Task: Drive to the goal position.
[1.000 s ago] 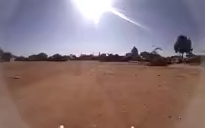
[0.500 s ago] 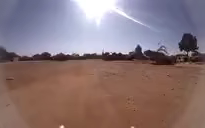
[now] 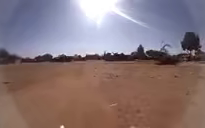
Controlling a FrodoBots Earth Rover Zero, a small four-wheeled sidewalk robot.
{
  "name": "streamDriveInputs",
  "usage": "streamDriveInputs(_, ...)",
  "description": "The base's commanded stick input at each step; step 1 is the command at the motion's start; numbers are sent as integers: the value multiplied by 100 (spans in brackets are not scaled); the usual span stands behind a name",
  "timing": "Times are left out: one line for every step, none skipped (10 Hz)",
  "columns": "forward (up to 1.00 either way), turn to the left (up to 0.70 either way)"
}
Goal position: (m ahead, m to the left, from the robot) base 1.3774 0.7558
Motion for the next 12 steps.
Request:
streamDriveInputs(70,19)
streamDriveInputs(70,7)
streamDriveInputs(70,0)
streamDriveInputs(70,0)
streamDriveInputs(70,0)
streamDriveInputs(70,0)
streamDriveInputs(70,0)
streamDriveInputs(70,0)
streamDriveInputs(70,0)
streamDriveInputs(70,0)
streamDriveInputs(70,0)
streamDriveInputs(70,0)
